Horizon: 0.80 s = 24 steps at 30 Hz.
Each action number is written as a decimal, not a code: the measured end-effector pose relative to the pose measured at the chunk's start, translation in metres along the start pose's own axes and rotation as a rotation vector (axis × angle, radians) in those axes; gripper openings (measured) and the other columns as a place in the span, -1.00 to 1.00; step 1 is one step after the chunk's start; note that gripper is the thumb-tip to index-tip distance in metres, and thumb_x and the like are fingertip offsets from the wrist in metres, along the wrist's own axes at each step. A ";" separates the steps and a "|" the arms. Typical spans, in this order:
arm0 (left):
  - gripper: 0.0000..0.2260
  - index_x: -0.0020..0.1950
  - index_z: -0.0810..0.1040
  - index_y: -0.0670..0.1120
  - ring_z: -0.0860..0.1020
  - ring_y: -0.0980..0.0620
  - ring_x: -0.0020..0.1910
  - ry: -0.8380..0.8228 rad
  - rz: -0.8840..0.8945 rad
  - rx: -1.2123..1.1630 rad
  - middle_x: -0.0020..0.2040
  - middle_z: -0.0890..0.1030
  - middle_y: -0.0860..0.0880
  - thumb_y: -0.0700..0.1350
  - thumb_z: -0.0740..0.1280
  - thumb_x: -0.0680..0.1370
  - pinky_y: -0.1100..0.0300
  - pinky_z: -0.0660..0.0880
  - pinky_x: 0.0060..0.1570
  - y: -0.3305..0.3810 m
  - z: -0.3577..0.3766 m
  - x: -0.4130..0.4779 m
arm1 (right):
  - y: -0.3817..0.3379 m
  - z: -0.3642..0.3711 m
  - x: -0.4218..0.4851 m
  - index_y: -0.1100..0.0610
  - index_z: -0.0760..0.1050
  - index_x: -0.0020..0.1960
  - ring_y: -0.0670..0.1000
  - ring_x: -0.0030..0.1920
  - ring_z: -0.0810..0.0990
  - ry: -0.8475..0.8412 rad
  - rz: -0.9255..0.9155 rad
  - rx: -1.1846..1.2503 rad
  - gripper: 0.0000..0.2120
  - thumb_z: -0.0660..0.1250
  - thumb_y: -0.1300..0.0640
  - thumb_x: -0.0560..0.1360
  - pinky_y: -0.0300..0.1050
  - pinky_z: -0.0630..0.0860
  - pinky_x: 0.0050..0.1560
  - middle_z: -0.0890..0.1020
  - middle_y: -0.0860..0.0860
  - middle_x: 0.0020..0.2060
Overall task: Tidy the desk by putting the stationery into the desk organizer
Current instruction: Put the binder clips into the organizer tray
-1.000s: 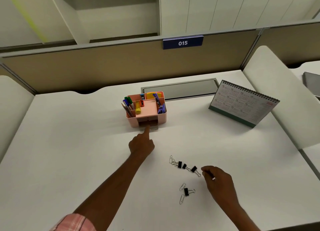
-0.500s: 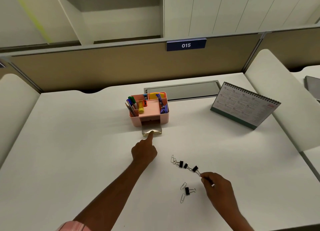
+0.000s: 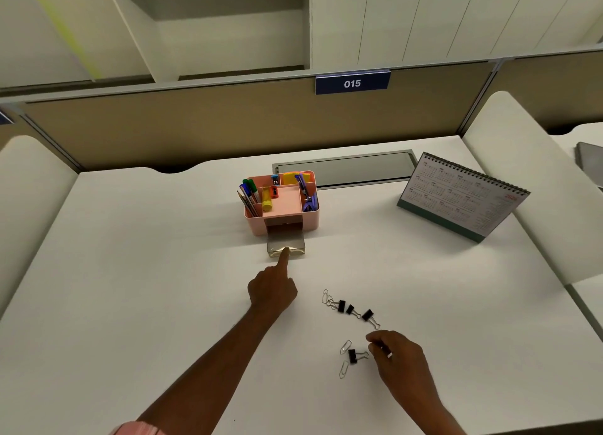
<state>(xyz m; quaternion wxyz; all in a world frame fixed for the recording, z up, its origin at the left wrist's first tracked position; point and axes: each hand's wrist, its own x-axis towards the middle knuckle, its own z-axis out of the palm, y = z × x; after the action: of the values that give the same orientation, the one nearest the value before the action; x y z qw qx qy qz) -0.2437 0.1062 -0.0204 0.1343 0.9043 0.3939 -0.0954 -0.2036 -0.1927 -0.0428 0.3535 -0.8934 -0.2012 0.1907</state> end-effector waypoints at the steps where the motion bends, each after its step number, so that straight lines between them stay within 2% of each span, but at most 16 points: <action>1: -0.32 0.69 0.01 0.18 0.57 0.04 -0.23 -0.003 -0.001 -0.004 -0.18 0.56 0.03 0.03 0.29 0.65 0.19 0.52 -0.24 0.000 -0.001 -0.001 | 0.000 0.000 0.000 -0.14 0.66 0.02 -0.24 -0.08 0.63 -0.002 -0.005 -0.005 -0.77 0.48 0.19 0.52 -0.23 0.59 -0.04 0.66 -0.32 -0.13; 3: -0.32 0.69 0.00 0.18 0.55 0.04 -0.23 -0.005 0.000 -0.007 -0.18 0.55 0.03 0.04 0.28 0.65 0.19 0.49 -0.25 0.001 -0.001 -0.001 | 0.000 0.001 -0.001 -0.13 0.66 0.02 -0.22 -0.11 0.64 -0.007 -0.015 -0.014 -0.77 0.48 0.20 0.52 -0.19 0.60 -0.04 0.66 -0.30 -0.13; 7: -0.24 0.70 -0.10 0.16 0.59 0.04 -0.20 -0.009 -0.014 -0.017 -0.15 0.57 0.03 0.11 0.31 0.65 0.16 0.60 -0.16 0.001 0.001 -0.003 | -0.003 0.003 -0.006 -0.13 0.64 0.05 -0.22 -0.12 0.61 -0.048 -0.045 -0.076 -0.79 0.48 0.17 0.52 -0.17 0.59 -0.06 0.62 -0.27 -0.09; 10: -0.15 0.70 -0.20 0.08 0.65 -0.03 -0.02 -0.011 -0.052 -0.032 0.02 0.66 -0.03 0.15 0.33 0.63 0.07 0.65 -0.01 0.003 0.006 -0.010 | -0.005 0.003 -0.010 -0.18 0.55 0.20 -0.21 0.00 0.58 -0.146 -0.097 -0.183 -0.72 0.46 0.03 0.52 -0.17 0.57 -0.03 0.53 -0.27 0.09; 12: -0.15 0.70 -0.20 0.04 0.63 -0.09 0.14 -0.006 -0.059 -0.036 0.15 0.66 -0.07 0.16 0.31 0.63 0.02 0.60 0.05 0.006 0.010 -0.020 | -0.005 0.006 -0.012 -0.16 0.45 0.35 -0.14 0.13 0.54 -0.246 -0.137 -0.288 -0.56 0.43 -0.05 0.50 -0.17 0.54 0.01 0.44 -0.22 0.21; 15: -0.19 0.71 -0.16 0.03 0.57 -0.12 0.26 -0.039 -0.024 -0.061 0.26 0.62 -0.07 0.17 0.28 0.64 -0.02 0.55 0.13 0.012 0.018 -0.038 | -0.005 0.015 -0.011 -0.15 0.36 0.41 -0.10 0.17 0.46 -0.329 -0.169 -0.367 -0.46 0.41 -0.11 0.47 -0.20 0.52 0.00 0.37 -0.17 0.23; 20: -0.28 0.70 -0.03 0.07 0.52 -0.11 0.36 -0.120 0.065 -0.153 0.39 0.54 -0.05 0.16 0.26 0.65 0.00 0.50 0.24 0.020 0.036 -0.069 | -0.006 0.031 0.005 -0.13 0.46 0.27 -0.11 0.14 0.48 -0.247 -0.161 -0.312 -0.67 0.40 -0.06 0.53 -0.22 0.49 -0.08 0.40 -0.19 0.08; 24: -0.37 0.65 0.13 0.11 0.52 -0.07 0.37 -0.159 0.114 -0.183 0.38 0.55 0.00 0.20 0.26 0.62 0.02 0.53 0.24 0.024 0.051 -0.090 | -0.008 0.038 0.025 -0.01 0.54 0.14 -0.06 0.07 0.51 -0.163 -0.192 -0.334 -0.83 0.40 0.03 0.56 -0.13 0.55 -0.13 0.46 -0.12 0.02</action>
<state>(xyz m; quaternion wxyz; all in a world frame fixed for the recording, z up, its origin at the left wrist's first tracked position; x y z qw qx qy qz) -0.2899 0.0129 -0.0399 0.2524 0.8988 0.3368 -0.1224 -0.2025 -0.1539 -0.0685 0.1994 -0.8980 -0.3422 0.1917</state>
